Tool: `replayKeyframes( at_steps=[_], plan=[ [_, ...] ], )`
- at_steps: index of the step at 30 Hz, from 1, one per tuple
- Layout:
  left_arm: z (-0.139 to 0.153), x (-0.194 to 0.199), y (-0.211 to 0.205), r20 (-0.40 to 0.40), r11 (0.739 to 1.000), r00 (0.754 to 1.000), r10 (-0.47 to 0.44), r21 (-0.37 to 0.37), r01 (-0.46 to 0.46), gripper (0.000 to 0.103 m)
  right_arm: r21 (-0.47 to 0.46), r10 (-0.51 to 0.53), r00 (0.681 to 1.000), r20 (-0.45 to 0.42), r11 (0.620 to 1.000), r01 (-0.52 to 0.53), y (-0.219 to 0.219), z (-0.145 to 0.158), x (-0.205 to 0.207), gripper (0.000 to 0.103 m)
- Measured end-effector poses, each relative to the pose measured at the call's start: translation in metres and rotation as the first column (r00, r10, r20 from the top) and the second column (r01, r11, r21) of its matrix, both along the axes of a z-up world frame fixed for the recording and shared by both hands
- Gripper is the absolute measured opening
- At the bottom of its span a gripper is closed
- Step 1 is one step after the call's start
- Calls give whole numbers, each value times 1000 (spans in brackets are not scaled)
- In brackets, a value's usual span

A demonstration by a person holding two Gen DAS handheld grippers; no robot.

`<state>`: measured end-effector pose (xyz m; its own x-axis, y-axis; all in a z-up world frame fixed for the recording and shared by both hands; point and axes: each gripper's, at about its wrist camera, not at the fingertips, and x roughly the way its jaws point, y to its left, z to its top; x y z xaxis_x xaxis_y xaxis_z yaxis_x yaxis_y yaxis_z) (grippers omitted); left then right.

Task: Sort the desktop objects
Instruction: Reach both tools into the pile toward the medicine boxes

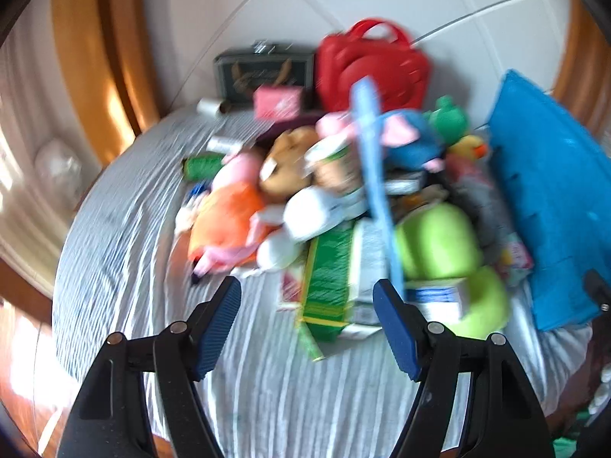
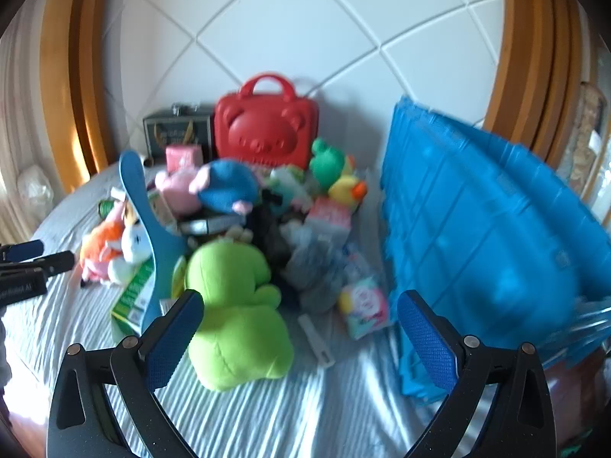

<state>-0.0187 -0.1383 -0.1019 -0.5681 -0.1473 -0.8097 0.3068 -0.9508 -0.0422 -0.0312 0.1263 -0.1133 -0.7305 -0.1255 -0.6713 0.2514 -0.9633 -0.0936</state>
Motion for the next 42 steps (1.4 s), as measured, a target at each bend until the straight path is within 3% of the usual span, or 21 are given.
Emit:
replayKeyframes(
  at_steps=[6,9,15,19,20,22,25,28,30,31,35,36,38,39,42],
  plan=[
    [-72,-5,-59,191,992,976,102,58,-115,71,20,29,992,123,999,-31,-16,-46,-22,103],
    [-93,-18,-60,238,989,968,76,107,-104,71,23,39,985,170,999,-44,-24,-64,-30,103],
    [-99,-66,-25,207,994,977,-46,102,26,71,44,50,975,218,997,-61,-34,-84,-40,103],
    [-119,-93,-1,248,992,961,-119,76,103,72,49,60,971,232,996,-74,-41,-92,-47,103],
    [-120,-94,2,210,990,969,-132,80,118,72,49,61,970,237,996,-75,-42,-93,-50,103],
    [-121,-97,10,180,989,972,-148,55,140,75,54,59,966,251,996,-75,-43,-98,-53,103],
    [-124,-103,15,166,990,976,-141,28,138,88,58,54,962,269,996,-72,-42,-104,-58,103],
    [-126,-101,19,213,991,969,-129,63,118,88,42,56,958,281,997,-71,-41,-104,-60,103],
    [-132,-96,27,215,990,966,-143,44,136,88,13,75,958,276,997,-82,-40,-100,-59,103],
    [-138,-94,30,204,988,967,-155,48,148,90,-11,91,957,276,996,-92,-40,-98,-58,103],
    [-154,-98,17,193,973,975,-112,220,69,94,-106,153,949,276,986,-128,-48,-90,-60,103],
    [-154,-98,16,186,977,978,-94,208,54,97,-114,167,946,277,984,-140,-53,-89,-61,103],
    [-156,-99,16,195,977,976,-97,208,56,101,-120,196,938,286,979,-168,-64,-90,-60,95],
    [-158,-99,15,214,973,973,-90,229,39,101,-132,216,932,289,974,-185,-70,-91,-60,82],
    [-165,-94,10,258,963,964,-64,270,-9,101,-145,264,922,283,962,-231,-81,-89,-55,72]
  ],
)
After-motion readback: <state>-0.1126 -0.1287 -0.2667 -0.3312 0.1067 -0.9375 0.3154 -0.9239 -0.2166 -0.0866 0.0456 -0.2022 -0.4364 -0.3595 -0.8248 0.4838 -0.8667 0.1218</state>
